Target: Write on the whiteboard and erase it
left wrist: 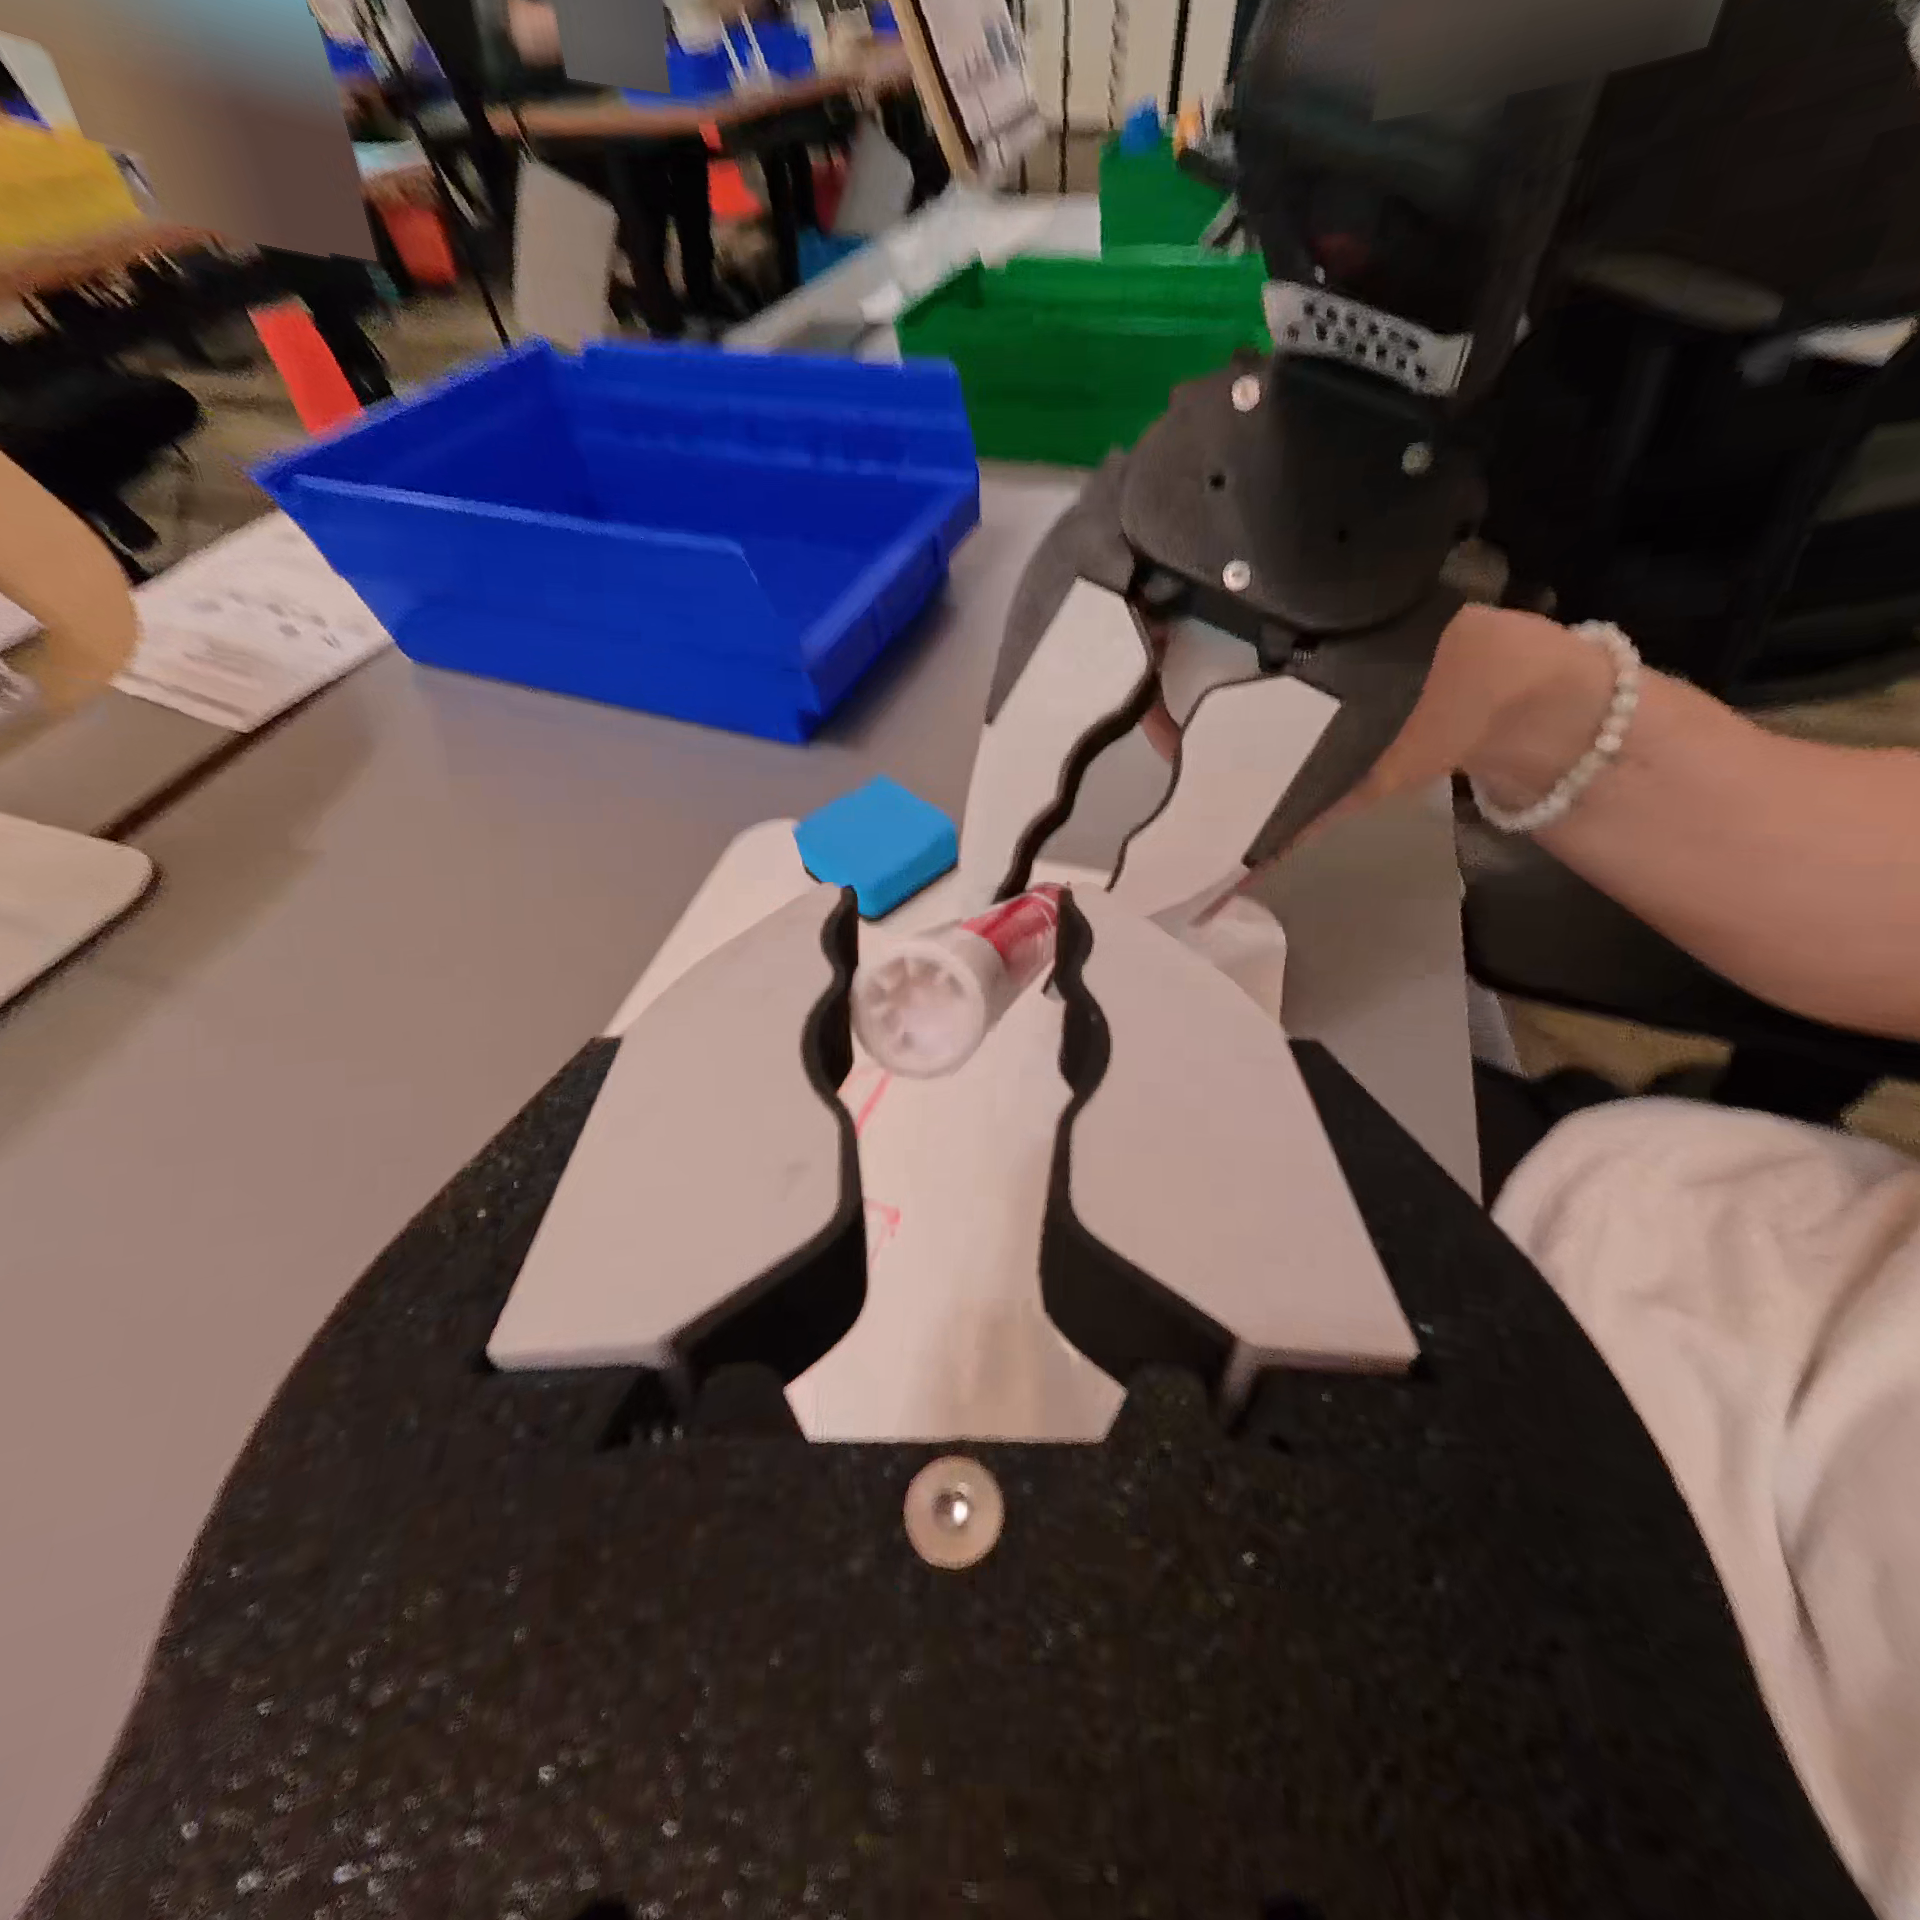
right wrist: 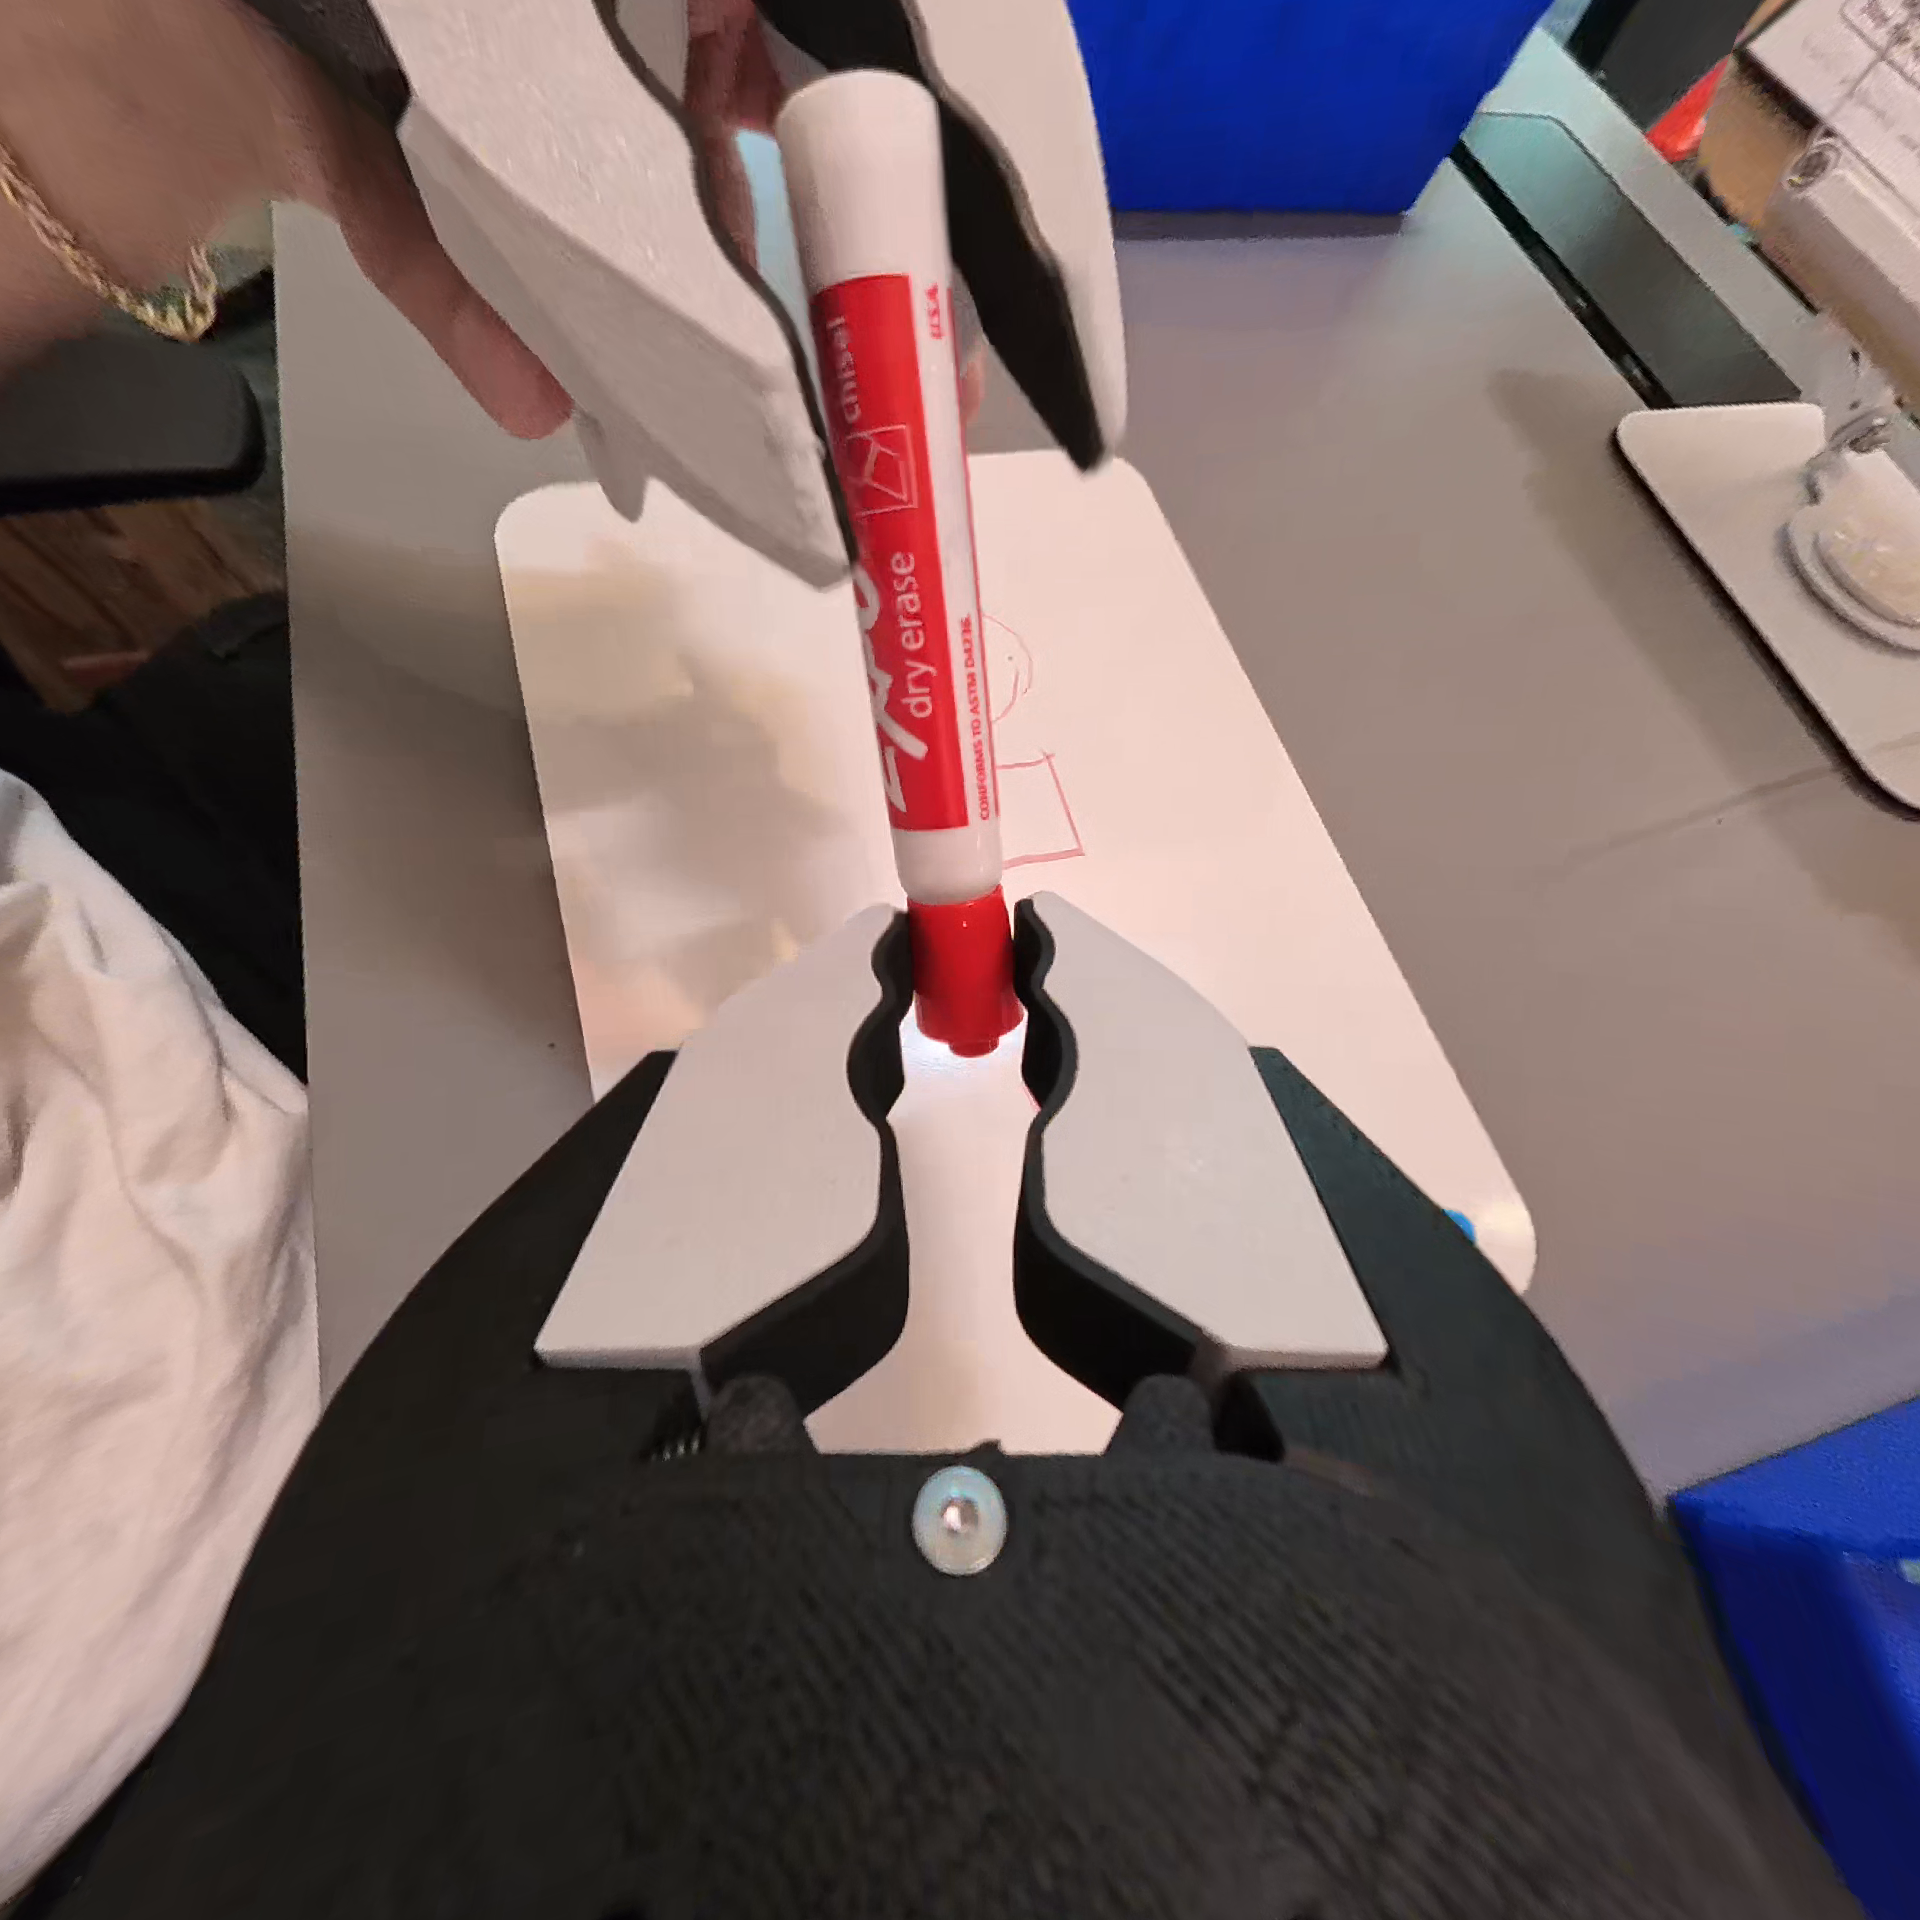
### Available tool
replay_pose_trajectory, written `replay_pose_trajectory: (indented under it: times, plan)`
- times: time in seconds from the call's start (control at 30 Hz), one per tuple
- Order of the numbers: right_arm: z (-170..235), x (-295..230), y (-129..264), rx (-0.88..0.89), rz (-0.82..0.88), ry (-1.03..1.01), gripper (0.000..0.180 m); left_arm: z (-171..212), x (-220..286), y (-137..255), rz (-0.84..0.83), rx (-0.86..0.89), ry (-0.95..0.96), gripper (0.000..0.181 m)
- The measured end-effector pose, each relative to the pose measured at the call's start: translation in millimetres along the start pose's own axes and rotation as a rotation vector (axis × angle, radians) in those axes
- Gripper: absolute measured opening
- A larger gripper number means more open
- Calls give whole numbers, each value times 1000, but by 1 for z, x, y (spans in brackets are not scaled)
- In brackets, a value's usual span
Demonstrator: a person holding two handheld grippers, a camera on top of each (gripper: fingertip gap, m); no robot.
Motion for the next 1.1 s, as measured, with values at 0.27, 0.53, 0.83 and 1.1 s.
replay_pose_trajectory:
  times: [0.27,0.53,0.83,1.1]
  plan:
    - [9,22,30,31,128,-164,19,-7,-7,21,-48,241,70,43]
    - [13,40,76,131,268,-379,19,12,-8,32,-83,269,68,43]
    - [26,109,148,55,616,-592,19,20,-20,49,-152,253,18,44]
    - [63,245,133,-221,635,-884,19,14,-31,54,-145,228,58,51]
Point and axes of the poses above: each gripper's, where its closed fingertips meet, y back along the fingers, z out of its underside, x = y × z across the jaws, the point moved 8 cm from there along y, back along the fingers
